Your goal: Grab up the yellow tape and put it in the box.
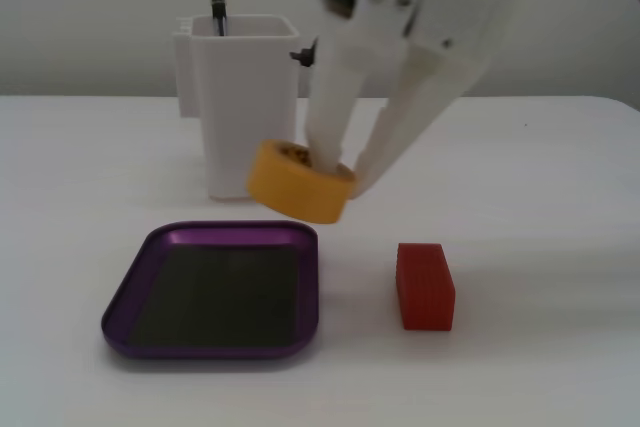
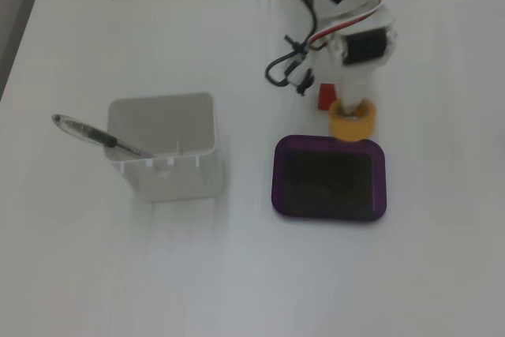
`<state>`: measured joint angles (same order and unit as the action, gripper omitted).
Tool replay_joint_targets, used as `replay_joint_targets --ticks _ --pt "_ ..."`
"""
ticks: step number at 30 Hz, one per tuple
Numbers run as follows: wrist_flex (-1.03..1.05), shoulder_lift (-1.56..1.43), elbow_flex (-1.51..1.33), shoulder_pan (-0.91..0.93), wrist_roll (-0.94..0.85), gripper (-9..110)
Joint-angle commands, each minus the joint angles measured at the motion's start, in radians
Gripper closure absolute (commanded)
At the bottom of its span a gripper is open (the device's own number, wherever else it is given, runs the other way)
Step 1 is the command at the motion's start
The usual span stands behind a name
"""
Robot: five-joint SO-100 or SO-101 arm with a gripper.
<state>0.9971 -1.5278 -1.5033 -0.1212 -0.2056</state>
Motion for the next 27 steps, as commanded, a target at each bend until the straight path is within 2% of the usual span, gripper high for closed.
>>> replay_joint_targets --ticks 1,10,27 --pt "-0.008 0.086 0.144 0.04 0.003 102" --pt "-0.003 0.245 0.229 0.06 -0.003 102" --pt "-0.051 0.25 0.219 0.074 -0.002 102"
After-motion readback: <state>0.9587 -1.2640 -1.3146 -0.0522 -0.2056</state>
